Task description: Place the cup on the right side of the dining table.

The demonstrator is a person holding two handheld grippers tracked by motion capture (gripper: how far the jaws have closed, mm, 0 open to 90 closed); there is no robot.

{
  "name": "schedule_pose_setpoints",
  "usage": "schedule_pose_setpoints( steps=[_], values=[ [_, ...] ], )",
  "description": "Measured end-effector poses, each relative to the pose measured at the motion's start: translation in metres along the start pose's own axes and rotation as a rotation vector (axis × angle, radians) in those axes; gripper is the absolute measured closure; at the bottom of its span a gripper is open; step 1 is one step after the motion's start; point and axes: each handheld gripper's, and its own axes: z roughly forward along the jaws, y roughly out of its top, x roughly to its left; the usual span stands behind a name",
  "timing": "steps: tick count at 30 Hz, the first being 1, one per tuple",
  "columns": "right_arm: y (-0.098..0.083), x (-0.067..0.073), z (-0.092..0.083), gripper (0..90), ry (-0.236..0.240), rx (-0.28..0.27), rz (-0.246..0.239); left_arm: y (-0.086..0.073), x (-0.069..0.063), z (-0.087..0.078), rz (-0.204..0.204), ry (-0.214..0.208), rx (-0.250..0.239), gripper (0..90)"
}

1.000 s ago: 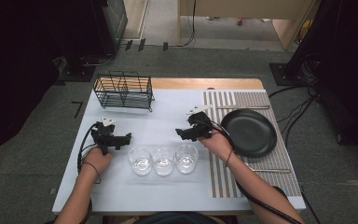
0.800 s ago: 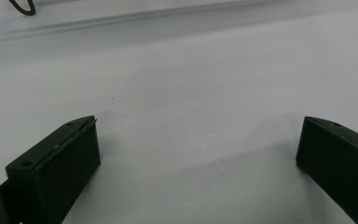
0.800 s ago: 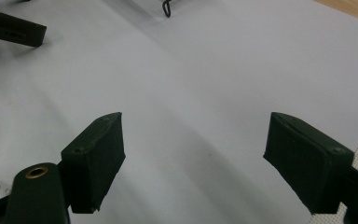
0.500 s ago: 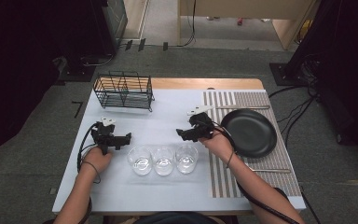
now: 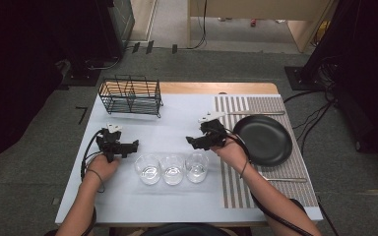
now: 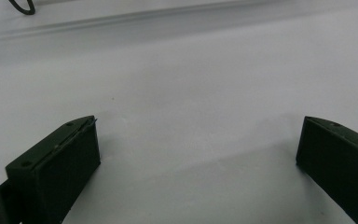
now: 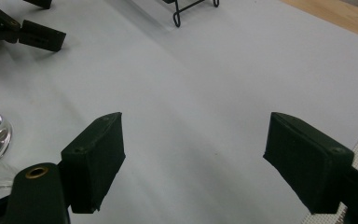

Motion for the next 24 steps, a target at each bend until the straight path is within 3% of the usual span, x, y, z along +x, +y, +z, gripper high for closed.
schedule_pose_setpoints(
  steps=[24],
  values=[
    [-0.003,0.005,-0.012,19.7,0.021,-0.018,-0.028,0.0,0.0,0.0,0.0,0.0,-0.001,0.0]
  ],
)
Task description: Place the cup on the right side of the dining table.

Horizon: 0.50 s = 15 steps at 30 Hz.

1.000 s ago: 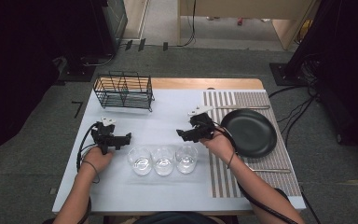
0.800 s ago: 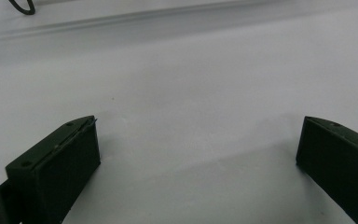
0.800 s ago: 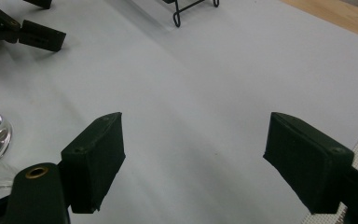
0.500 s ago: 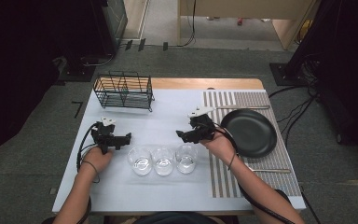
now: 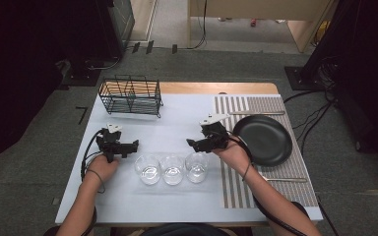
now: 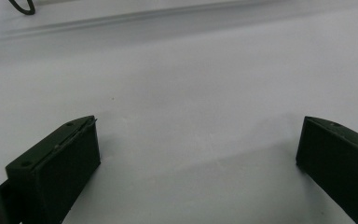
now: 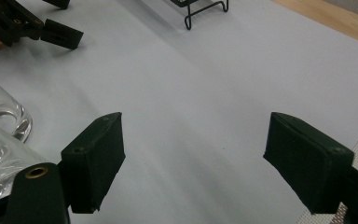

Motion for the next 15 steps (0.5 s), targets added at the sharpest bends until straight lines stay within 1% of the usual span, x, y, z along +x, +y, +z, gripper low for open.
schedule_pose_setpoints(
  steps=[6,10,15],
  values=[
    [-0.0013,0.0002,-0.0038,18.7,0.011,-0.011,0.004,0.0001,0.0,0.0,0.0,0.0,0.001,0.0],
    [-0.0016,0.0003,-0.005,17.7,0.011,-0.016,-0.004,0.0002,0.0,0.0001,0.0,0.0,0.001,0.0],
    [-0.0016,0.0007,-0.0062,16.2,0.022,-0.02,-0.004,0.0002,0.0001,0.0001,0.0,-0.001,0.001,0.0]
  ],
)
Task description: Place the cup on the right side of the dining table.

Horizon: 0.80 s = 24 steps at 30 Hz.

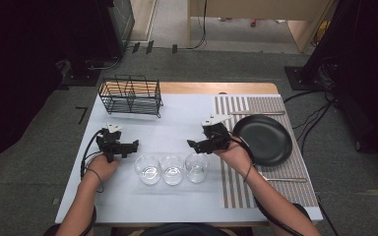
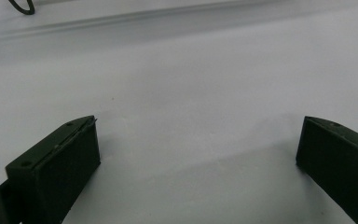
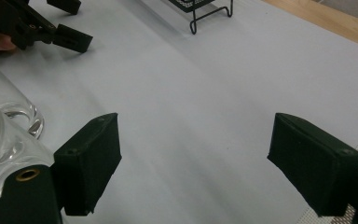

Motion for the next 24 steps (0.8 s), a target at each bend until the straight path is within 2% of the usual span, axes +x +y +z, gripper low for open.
schedule_pose_setpoints(
  steps=[16,24],
  values=[
    [0.0032,0.0011,-0.0076,13.6,0.04,-0.002,-0.022,0.0,-0.0001,0.0,-0.001,0.0,0.0,0.0],
    [0.0056,0.0035,-0.0104,5.7,0.092,-0.019,-0.024,0.0,-0.0001,0.0,0.0,0.0,0.0,0.0]
  ],
)
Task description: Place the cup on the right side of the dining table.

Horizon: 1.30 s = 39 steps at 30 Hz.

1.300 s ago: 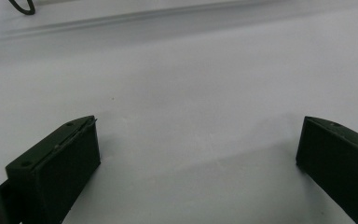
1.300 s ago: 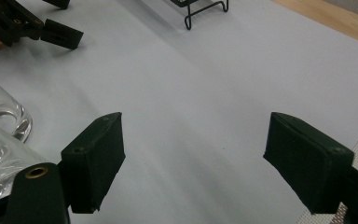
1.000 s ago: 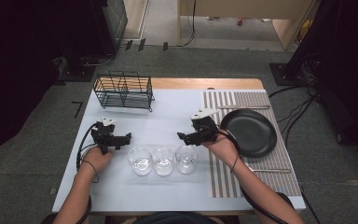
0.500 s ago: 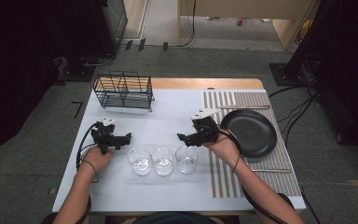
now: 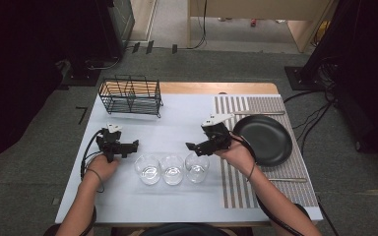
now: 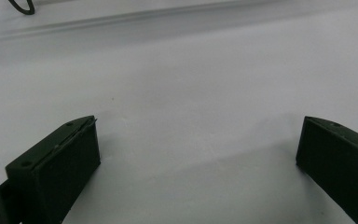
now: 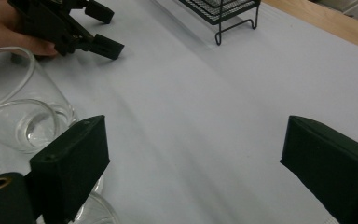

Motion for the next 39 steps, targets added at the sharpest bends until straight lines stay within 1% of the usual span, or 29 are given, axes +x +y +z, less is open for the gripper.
schedule_pose_setpoints(
  steps=[6,10,12,15,19,22,24,30,33,39],
  values=[
    [0.001,0.004,0.0,0.0,0.028,0.003,-0.018,0.0,0.0,0.0,0.0,0.0,0.0,0.0],
    [0.003,0.005,-0.001,0.0,0.04,-0.003,-0.021,0.0,0.0,0.0,0.0,0.0,0.0,0.0],
    [0.003,0.005,-0.001,0.0,0.038,-0.001,-0.02,0.0,0.0,0.0,0.0,0.0,0.0,0.0],
    [0.003,0.005,-0.002,0.0,0.054,0.005,-0.016,0.0,0.0,0.0,0.0,0.0,0.0,0.0],
    [0.003,0.007,-0.002,0.0,0.074,0.003,-0.029,0.0,0.0,0.0,0.0,0.0,0.0,0.0],
    [0.003,0.008,-0.002,0.0,0.078,0.003,-0.047,0.0,0.0,0.0,0.0,0.0,0.001,0.0],
    [0.002,0.009,-0.002,0.0,0.091,0.005,-0.056,0.0,0.0,0.0,0.0,0.0,0.0,0.0],
    [0.002,0.01,-0.002,0.0,0.11,0.01,-0.061,0.0,0.0,0.0,0.0,-0.001,0.001,0.0],
    [0.002,0.011,-0.003,0.0,0.131,0.01,-0.056,0.0,0.0,0.0,0.0,-0.001,0.001,0.0],
    [0.0,0.015,-0.002,0.0,0.171,0.012,-0.09,0.0,0.0,0.0,0.0,-0.001,0.001,0.0]
  ],
)
